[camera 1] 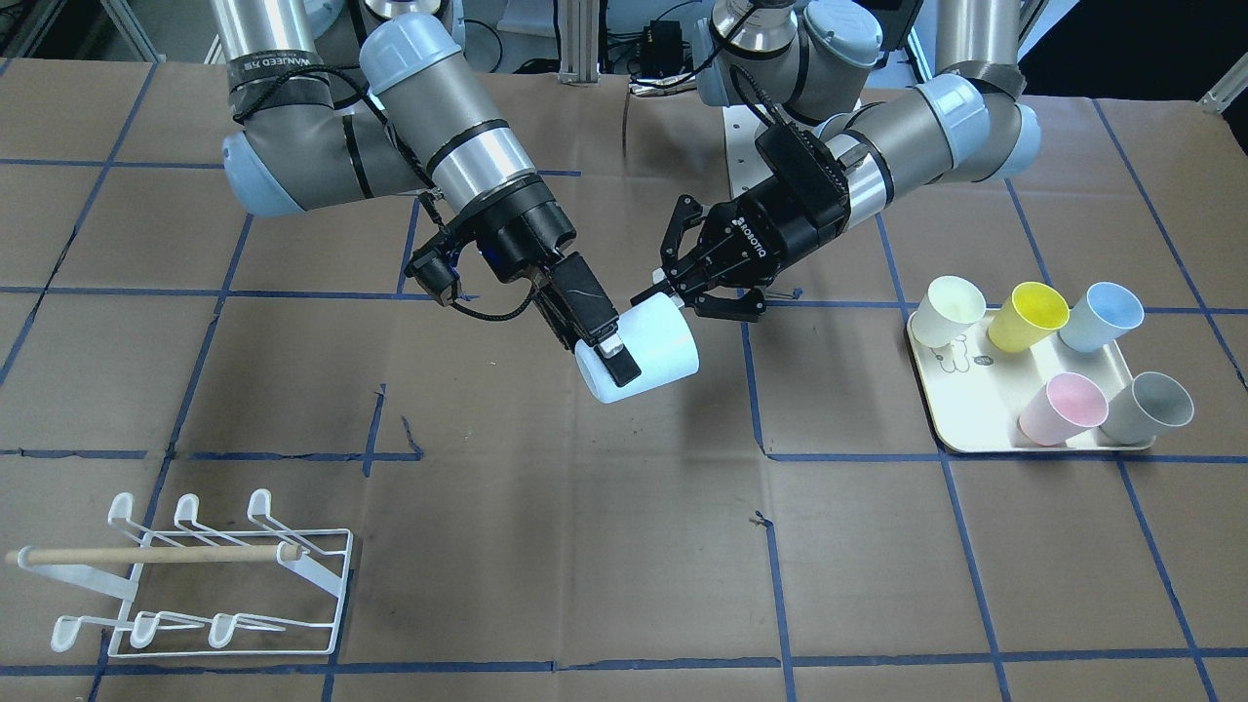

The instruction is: Transfer IKEA cup to right arm and place on rack

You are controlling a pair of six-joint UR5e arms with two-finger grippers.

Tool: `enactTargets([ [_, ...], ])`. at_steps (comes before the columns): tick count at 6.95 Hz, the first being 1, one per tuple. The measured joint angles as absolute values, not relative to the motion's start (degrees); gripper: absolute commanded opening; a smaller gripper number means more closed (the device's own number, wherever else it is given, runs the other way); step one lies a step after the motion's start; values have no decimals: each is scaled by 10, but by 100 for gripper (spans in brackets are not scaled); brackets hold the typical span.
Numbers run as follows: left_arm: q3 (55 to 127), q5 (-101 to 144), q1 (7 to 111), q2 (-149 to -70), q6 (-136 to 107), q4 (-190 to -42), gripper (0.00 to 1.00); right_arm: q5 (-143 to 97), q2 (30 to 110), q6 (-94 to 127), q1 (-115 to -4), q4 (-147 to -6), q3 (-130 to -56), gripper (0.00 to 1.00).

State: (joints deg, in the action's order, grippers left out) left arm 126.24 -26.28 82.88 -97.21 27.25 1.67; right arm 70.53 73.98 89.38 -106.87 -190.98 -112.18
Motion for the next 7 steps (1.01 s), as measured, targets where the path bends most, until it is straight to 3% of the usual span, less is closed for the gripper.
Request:
enactTargets([
  [2,1262,-263,829,-972,272,17,8,702,739,893,-1069,-1910,-1122,55],
  [3,1262,-263,829,-972,272,17,23,701,739,893,-1069,-1910,-1122,53],
  [4,1261,-263,829,-972,273,17,47,701,739,892,-1069,-1910,-1122,51],
  [5,1260,-265,828,-972,274,17,80,700,740,892,-1069,-1910,-1122,47],
  [6,1258,-266,828,-974,273,17,93,701,740,892,-1069,-1910,-1122,47],
  [7,1256,-265,827,-977,272,17,98,702,740,892,-1069,-1910,-1122,47],
])
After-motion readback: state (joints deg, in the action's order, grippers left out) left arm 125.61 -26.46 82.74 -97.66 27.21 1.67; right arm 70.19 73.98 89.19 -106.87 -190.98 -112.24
